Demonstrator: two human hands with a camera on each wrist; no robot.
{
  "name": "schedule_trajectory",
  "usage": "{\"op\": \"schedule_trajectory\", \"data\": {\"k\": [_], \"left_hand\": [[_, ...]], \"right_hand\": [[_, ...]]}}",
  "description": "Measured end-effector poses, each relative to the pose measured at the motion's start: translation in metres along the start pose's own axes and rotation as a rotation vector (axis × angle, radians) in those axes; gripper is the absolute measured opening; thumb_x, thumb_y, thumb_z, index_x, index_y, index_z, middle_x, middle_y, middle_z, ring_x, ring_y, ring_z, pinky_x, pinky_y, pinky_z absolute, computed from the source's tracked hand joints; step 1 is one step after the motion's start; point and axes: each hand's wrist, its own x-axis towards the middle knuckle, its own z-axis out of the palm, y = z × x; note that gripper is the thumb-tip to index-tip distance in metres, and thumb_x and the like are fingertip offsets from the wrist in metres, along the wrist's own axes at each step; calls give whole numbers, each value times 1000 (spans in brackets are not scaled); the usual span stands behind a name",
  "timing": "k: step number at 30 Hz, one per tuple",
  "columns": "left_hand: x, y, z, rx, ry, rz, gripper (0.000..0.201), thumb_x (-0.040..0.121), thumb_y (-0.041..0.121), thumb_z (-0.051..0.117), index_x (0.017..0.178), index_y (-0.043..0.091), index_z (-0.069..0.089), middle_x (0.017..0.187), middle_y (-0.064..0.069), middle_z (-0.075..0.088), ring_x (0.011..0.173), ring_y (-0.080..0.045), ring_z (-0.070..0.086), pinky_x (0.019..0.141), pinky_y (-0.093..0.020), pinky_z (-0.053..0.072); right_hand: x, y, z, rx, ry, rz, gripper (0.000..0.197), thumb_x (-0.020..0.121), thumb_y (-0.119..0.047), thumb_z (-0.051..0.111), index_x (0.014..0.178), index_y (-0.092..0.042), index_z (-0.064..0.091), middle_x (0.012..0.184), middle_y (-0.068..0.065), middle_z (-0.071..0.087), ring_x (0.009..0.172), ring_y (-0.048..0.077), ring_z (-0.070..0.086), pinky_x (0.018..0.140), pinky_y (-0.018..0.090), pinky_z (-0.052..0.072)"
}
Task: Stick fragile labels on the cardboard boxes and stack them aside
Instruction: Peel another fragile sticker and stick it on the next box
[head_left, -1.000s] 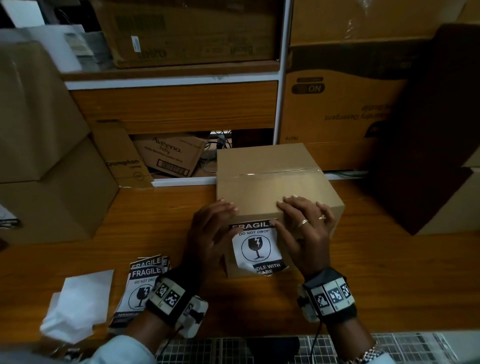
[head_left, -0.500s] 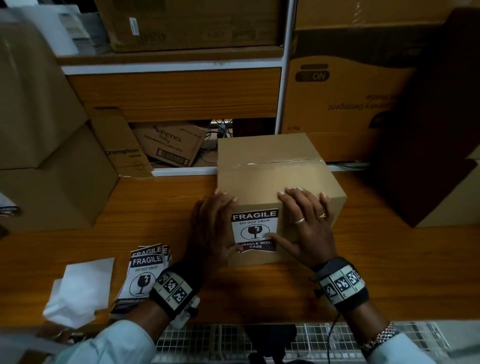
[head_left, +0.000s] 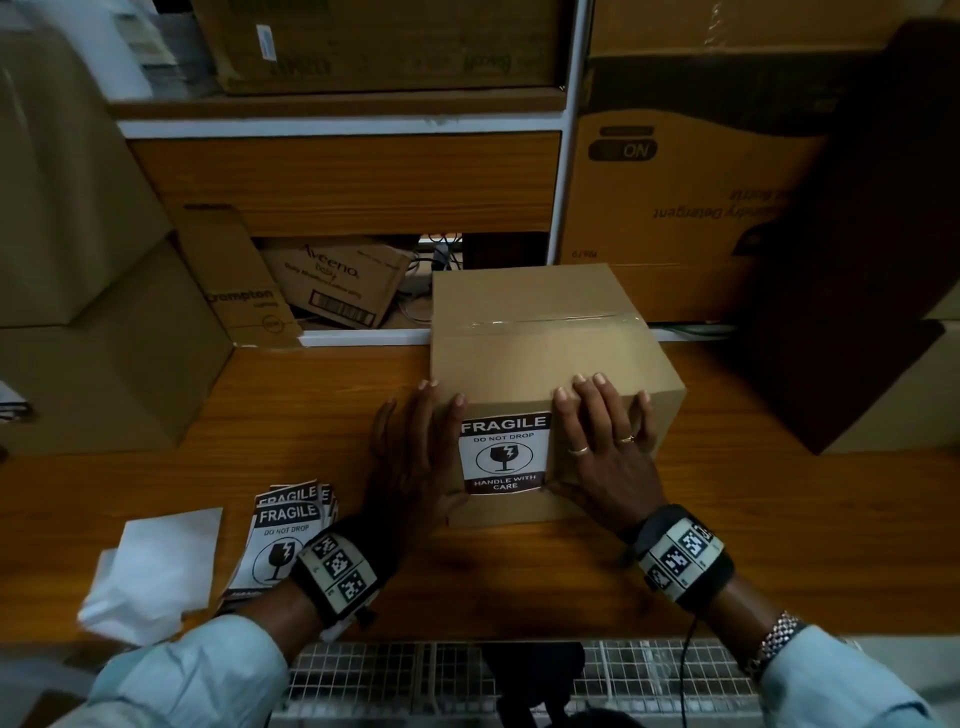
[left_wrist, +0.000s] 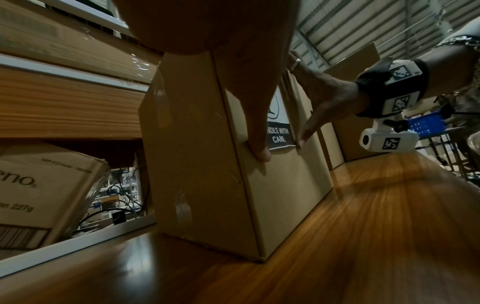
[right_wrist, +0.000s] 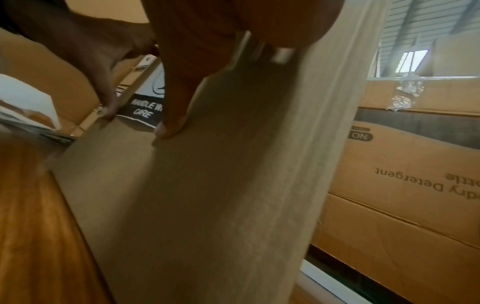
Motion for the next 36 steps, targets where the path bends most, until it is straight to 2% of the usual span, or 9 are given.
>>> {"op": "schedule_trajectory", "data": {"k": [3, 6, 10, 14, 16, 23, 26, 32, 36], "left_hand": [[1, 3, -4, -14, -7, -20, 148, 51, 66, 87, 161, 12, 4, 157, -26, 21, 145, -44, 26, 115, -64, 27], [3, 8, -8, -47, 35, -30, 130, 59, 71, 82, 154, 7, 21, 155, -25, 24, 142, -43, 28, 116, -60, 24], [5, 12, -6, -59, 60, -65, 121, 65, 67, 83, 152, 6, 27, 153, -25, 27, 141, -43, 32, 112, -62, 33], [3, 11, -1, -51, 21, -71, 121, 66, 70, 81, 151, 5, 26, 155, -28, 24, 143, -45, 30, 111, -66, 34], [1, 11, 1, -23, -16, -77, 126, 61, 70, 82, 153, 6, 23, 156, -29, 21, 145, -47, 27, 110, -68, 33], [2, 20, 0, -30, -50, -150, 141, 55, 79, 80, 158, 10, 12, 157, -30, 23, 141, -48, 30, 107, -67, 36], [2, 18, -2, -10, -53, -128, 147, 49, 79, 83, 158, 10, 11, 156, -30, 23, 139, -47, 33, 106, -67, 37], [3, 6, -6, -10, -95, -54, 140, 48, 71, 87, 155, 8, 22, 156, -27, 28, 141, -43, 34, 109, -65, 35], [5, 2, -14, -149, -68, -54, 126, 53, 53, 91, 153, 11, 28, 154, -23, 31, 134, -35, 41, 103, -49, 47]], "right_hand": [[-1, -2, -4, 8, -16, 19, 144, 63, -78, 78, 163, -17, -5, 159, 19, 23, 158, 28, -7, 124, 56, -11], [0, -20, -6, 107, 39, 123, 120, 75, -90, 51, 162, -17, 11, 160, 16, 24, 157, 29, 7, 123, 59, -7], [6, -42, 8, 145, 105, 273, 119, 73, -86, 60, 158, -16, 16, 161, 15, 22, 159, 25, -2, 123, 59, -5], [1, -32, 14, 92, 28, 180, 145, 62, -86, 70, 163, -15, -6, 162, 21, 15, 157, 30, -15, 122, 59, -15], [-2, -26, 12, 44, -6, 130, 145, 60, -84, 72, 161, -11, 0, 159, 24, 19, 157, 32, -14, 122, 59, -10], [-2, -28, 5, 83, 18, 142, 125, 75, -88, 50, 163, -16, -3, 160, 22, 20, 158, 30, -11, 121, 58, -3], [-2, -27, 4, 120, 27, 124, 125, 74, -83, 53, 163, -17, -5, 160, 21, 20, 158, 29, -11, 121, 59, -2], [-7, -4, -15, 7, 32, -14, 124, 67, -66, 77, 161, -18, 13, 162, 15, 24, 152, 30, 21, 120, 60, 5], [-9, 14, -33, 66, 67, 92, 91, 82, -57, 73, 158, -33, 30, 160, 9, 34, 148, 29, 31, 115, 64, 21]]}}
